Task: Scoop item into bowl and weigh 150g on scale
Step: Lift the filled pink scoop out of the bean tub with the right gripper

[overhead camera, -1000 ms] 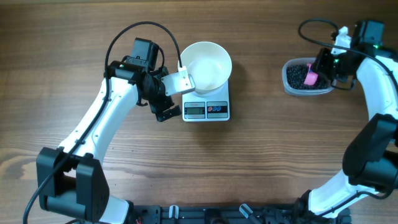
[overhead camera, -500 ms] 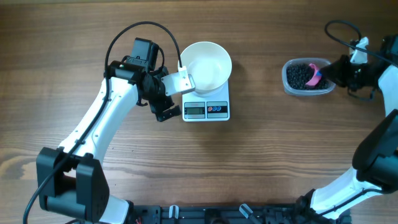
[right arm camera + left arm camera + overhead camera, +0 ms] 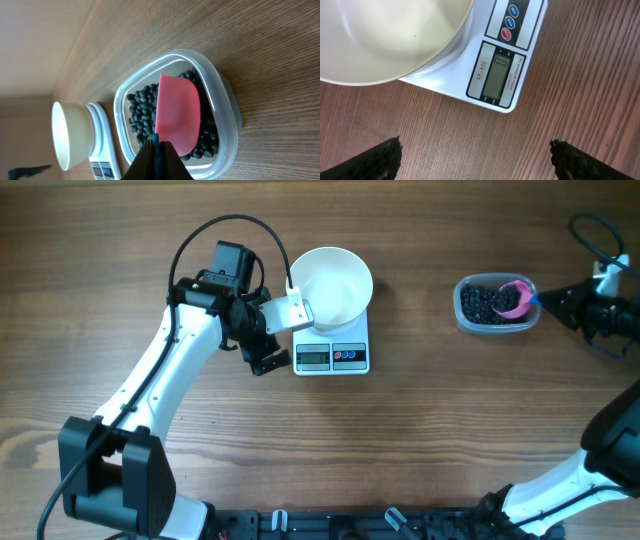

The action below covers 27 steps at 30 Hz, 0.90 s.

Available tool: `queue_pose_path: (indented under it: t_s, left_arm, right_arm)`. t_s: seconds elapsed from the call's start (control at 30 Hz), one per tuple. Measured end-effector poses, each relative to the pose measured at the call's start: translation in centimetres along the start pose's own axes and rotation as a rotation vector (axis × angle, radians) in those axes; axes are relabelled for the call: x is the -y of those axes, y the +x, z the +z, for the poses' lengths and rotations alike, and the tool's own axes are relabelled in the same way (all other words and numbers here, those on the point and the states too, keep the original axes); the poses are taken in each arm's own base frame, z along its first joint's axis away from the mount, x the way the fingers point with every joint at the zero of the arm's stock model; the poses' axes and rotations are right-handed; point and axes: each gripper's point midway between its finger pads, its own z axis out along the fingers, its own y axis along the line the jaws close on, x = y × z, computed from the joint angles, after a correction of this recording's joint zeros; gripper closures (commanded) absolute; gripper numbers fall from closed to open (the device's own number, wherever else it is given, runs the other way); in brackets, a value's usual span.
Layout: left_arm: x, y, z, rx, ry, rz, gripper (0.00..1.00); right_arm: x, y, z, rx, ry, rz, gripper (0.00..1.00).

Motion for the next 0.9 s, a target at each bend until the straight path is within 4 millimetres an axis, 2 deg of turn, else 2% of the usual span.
queue_pose_path:
  t_s: [0.2, 0.9]
  left_arm:
    - [0.0, 0.0, 0.0, 0.000, 0.000, 0.000, 0.00]
    - [0.0, 0.0, 0.0, 0.000, 0.000, 0.000, 0.00]
  right_arm:
    - [0.5, -0.7, -1.7, 0.043, -0.056, 0.040, 0.90]
    - [-3.2, -0.9, -2.5, 0.051, -0.283, 0.044, 0.90]
